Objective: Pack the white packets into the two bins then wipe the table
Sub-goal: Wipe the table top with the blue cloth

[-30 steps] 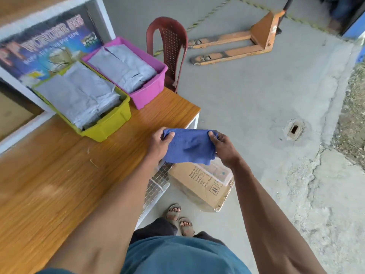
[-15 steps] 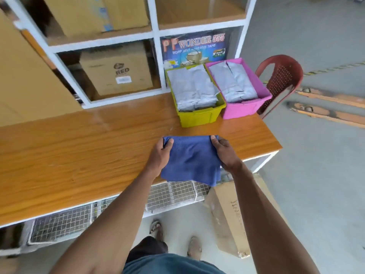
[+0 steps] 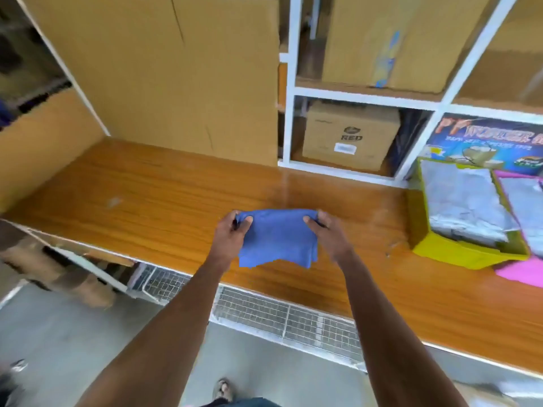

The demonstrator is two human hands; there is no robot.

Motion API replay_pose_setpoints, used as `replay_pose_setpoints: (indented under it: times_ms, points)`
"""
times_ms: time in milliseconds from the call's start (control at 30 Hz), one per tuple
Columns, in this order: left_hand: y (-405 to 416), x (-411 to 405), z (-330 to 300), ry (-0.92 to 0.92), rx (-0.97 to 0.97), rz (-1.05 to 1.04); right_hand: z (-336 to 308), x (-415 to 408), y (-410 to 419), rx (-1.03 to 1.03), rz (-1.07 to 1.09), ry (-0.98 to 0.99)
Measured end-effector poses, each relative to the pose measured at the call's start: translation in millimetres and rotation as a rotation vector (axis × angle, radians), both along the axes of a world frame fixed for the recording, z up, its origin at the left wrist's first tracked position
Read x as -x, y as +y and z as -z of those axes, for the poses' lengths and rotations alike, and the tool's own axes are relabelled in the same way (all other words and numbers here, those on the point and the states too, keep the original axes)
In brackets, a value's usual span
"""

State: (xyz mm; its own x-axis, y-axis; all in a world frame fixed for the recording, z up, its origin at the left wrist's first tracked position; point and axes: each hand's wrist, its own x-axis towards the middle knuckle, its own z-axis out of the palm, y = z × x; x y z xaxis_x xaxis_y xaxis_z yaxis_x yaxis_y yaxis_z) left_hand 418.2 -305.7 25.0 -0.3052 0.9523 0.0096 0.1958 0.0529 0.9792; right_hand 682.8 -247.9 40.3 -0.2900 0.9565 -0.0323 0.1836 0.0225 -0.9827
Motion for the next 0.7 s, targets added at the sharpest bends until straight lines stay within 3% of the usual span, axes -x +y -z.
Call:
replay_pose_setpoints:
  times_ms: [133, 300, 700]
  points:
    - [-6.5, 97.0, -14.6, -0.009, -0.044, -0.034, -11.1, 96.6, 26.4, -0.107, -0.043, -0.073]
    - [-23.4, 205.6, -26.7, -0.064, -0.063, -0.129, -28.1, 211.6, 36.6, -0.137, -0.134, -0.023]
    - [-59.2, 398.0, -4.0, -0.187, 0.0, -0.495, -4.6, 435.9, 52.4, -0.032, -0.299, -0.038]
